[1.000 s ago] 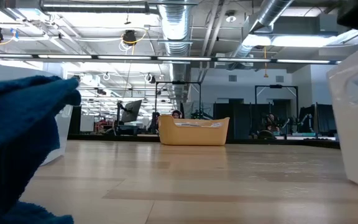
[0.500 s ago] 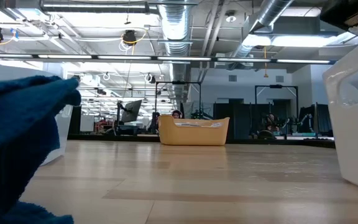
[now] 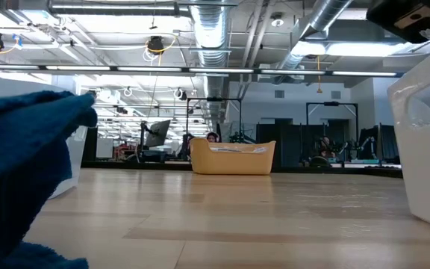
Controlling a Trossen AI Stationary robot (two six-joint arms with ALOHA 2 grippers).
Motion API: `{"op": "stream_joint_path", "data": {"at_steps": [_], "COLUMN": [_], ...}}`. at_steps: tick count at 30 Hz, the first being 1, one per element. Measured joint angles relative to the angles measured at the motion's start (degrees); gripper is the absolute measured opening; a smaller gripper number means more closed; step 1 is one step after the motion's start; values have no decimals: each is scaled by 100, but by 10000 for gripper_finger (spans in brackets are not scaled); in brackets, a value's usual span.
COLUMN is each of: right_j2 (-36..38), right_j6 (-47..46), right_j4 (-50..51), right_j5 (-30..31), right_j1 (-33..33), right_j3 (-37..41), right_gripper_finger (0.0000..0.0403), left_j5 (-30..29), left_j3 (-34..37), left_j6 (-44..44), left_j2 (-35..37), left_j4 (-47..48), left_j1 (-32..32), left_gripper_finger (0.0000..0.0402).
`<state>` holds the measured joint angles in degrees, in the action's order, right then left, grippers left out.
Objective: Pick & Place Toothbrushes
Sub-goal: Put the orange toothbrush into the right white bin
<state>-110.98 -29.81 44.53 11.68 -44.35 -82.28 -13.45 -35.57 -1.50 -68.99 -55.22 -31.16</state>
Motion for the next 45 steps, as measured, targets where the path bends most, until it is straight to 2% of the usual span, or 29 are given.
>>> {"op": "stream_joint_path", "data": {"at_steps": [9,18,27,36,45], "right_j2": [-2,-2,-4,-4,-2], "right_j6": [193,96,-4,315,324], "right_j4": [0,19,182,261,-317], "right_j5": [-276,-290,-290,-467,-898], "right_j1": [-27,-10,-16,-32,-27], "right_j3": [-2,-227,-313,-290,330], "right_gripper_finger": [75,22,29,10,14], "left_j5": [0,0,0,2,2], "left_j3": [0,0,0,0,0], "left_j6": [0,0,2,2,0], "left_j2": [0,0,0,0,0], "left_j4": [0,-2,-2,-4,-2], "left_j1": [0,0,0,0,0], "left_gripper_finger": [204,204,204,204,204]}}
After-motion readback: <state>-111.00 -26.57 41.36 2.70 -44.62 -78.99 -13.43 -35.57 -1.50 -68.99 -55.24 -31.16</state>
